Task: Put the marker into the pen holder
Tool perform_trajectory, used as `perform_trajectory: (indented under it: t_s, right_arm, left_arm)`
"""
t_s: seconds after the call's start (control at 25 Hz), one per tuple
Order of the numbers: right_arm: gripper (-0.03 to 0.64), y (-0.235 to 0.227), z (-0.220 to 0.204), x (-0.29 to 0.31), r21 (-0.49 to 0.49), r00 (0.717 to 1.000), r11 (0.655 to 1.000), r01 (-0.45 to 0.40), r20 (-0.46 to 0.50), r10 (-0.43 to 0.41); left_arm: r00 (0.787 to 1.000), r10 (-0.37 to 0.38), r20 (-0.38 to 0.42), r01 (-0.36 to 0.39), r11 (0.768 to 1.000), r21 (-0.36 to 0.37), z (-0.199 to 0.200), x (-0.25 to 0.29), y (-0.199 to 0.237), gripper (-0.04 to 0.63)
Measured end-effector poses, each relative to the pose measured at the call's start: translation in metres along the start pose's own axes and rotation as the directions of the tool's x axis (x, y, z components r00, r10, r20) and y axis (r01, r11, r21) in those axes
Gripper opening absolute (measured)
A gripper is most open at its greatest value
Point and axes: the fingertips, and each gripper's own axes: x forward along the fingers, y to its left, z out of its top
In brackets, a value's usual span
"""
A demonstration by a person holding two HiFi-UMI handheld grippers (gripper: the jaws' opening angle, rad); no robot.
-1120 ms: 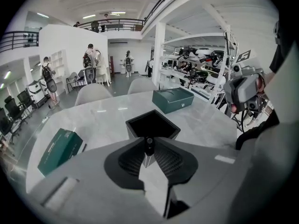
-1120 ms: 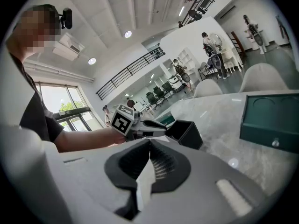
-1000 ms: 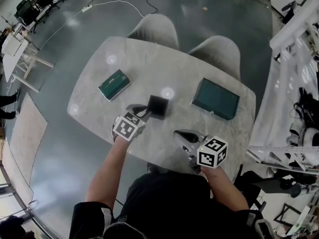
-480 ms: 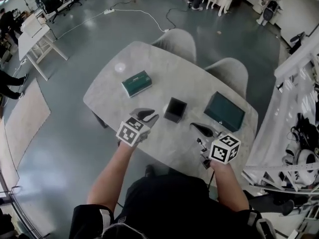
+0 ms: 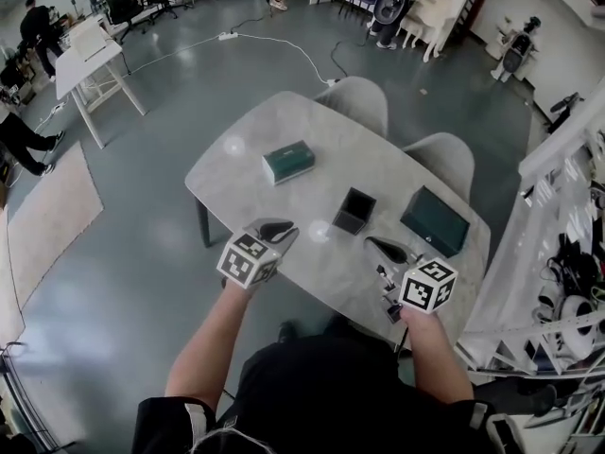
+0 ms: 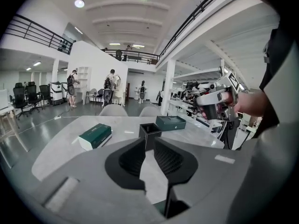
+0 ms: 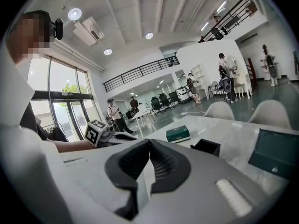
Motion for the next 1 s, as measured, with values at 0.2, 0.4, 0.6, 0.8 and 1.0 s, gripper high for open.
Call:
perform_trajectory:
  t_s: [0.2, 0.4, 0.6, 0.8, 1.0]
  right_arm:
    - [0.005, 0.021, 0.001, -0.001, -0.012, 1.000, 1.000, -0.009, 0.014, 0.009]
    - [0.004, 0.025, 0.001, -0.008, -0.036, 1.000, 0.999, -0.012, -0.005, 0.012]
    - [0.004, 0.005, 0.016, -0.033, -0.050, 0.997, 0.998, 0.047, 0.063, -0.044]
    - [0.003, -0.021, 0.026, -0.069, -0.054, 0.992, 0.996, 0.069, 0.110, -0.062]
    - [0.003, -0.049, 0.030, -0.108, -0.064, 0.982, 0.992, 0.104, 0.166, -0.092]
  left_arm:
    - [0.999, 0.017, 0.047, -0.017, 1.000, -0.007, -0.001, -0.026, -0.010, 0.058]
    - [0.997, 0.001, 0.072, 0.002, 0.999, -0.048, 0.000, -0.031, -0.026, 0.055]
    - [0.997, 0.010, 0.074, -0.006, 0.998, -0.064, 0.014, -0.019, -0.031, 0.054]
    - [0.993, 0.014, 0.119, -0.004, 0.996, -0.085, 0.042, -0.003, -0.046, 0.048]
    - [0.987, 0.045, 0.157, -0.019, 0.986, -0.163, 0.054, 0.014, -0.076, 0.043]
